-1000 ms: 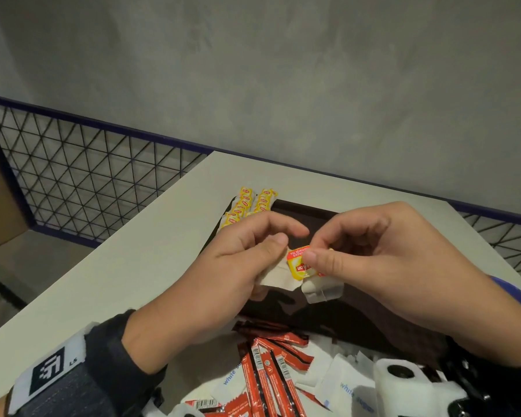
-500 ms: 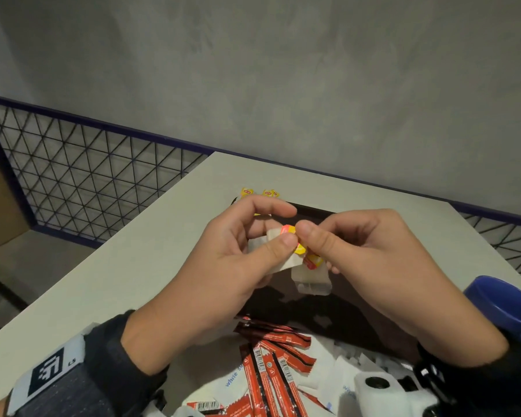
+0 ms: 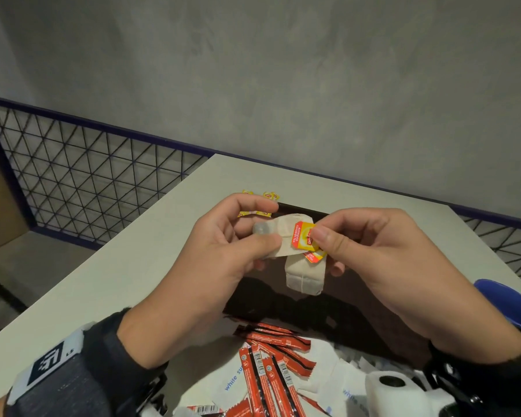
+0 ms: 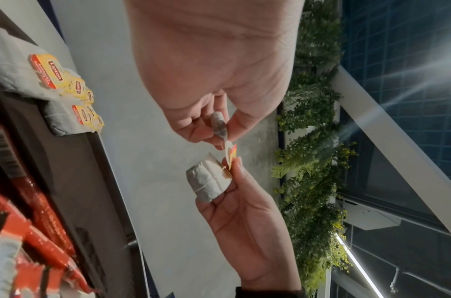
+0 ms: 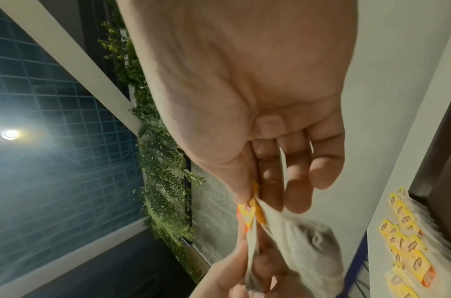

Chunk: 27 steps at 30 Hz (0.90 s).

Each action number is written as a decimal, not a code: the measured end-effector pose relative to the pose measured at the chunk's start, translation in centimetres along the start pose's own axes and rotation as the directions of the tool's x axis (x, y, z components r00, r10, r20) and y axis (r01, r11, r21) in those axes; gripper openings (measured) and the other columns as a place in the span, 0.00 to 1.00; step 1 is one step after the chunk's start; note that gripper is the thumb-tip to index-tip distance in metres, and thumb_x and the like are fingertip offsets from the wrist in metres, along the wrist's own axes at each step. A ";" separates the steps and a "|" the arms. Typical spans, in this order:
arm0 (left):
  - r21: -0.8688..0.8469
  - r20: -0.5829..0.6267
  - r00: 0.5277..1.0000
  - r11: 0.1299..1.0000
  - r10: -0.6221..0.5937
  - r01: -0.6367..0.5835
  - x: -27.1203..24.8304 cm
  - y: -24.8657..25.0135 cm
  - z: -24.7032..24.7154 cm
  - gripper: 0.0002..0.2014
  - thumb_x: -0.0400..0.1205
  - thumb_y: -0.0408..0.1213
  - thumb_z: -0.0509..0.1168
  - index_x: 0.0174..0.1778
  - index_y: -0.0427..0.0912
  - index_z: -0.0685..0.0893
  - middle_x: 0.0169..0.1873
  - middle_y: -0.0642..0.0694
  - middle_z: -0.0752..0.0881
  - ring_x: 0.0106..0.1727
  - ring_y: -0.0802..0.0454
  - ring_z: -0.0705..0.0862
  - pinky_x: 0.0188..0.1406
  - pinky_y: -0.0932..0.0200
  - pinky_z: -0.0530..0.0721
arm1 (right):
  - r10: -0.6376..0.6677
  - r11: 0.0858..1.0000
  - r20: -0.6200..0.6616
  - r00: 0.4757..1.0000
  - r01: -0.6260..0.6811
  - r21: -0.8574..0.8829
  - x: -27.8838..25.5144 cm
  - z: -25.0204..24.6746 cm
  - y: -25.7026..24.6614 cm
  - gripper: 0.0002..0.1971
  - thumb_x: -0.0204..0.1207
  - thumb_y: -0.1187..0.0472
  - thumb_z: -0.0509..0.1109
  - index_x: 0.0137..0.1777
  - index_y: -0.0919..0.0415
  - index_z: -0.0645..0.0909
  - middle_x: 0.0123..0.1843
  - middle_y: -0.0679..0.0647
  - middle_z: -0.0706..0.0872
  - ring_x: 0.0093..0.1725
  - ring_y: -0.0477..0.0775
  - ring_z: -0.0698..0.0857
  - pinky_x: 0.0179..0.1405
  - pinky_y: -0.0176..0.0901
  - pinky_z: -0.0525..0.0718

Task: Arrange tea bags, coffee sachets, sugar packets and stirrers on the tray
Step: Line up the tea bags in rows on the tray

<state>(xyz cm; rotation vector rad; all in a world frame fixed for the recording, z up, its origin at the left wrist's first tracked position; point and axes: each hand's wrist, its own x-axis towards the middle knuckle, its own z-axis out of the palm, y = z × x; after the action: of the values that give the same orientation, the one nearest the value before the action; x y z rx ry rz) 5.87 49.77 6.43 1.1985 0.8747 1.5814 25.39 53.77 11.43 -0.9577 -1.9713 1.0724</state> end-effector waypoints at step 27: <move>0.146 0.079 0.996 0.988 0.038 -0.049 -0.5 0.7 0.3 0.07 0.73 0.34 0.76 0.43 0.49 0.95 0.39 0.46 0.93 0.40 0.55 0.89 0.39 0.64 0.86 | -0.113 0.969 0.055 0.992 0.123 -0.217 -0.3 -1.0 -0.4 0.11 0.74 0.46 0.77 0.42 0.54 0.92 0.36 0.60 0.91 0.37 0.73 0.86 0.36 0.73 0.83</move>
<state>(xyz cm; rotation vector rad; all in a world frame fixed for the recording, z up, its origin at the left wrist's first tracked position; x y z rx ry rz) 6.06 49.10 7.01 1.3822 0.9349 1.5157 26.27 53.72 12.10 -0.9246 -2.1866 0.8270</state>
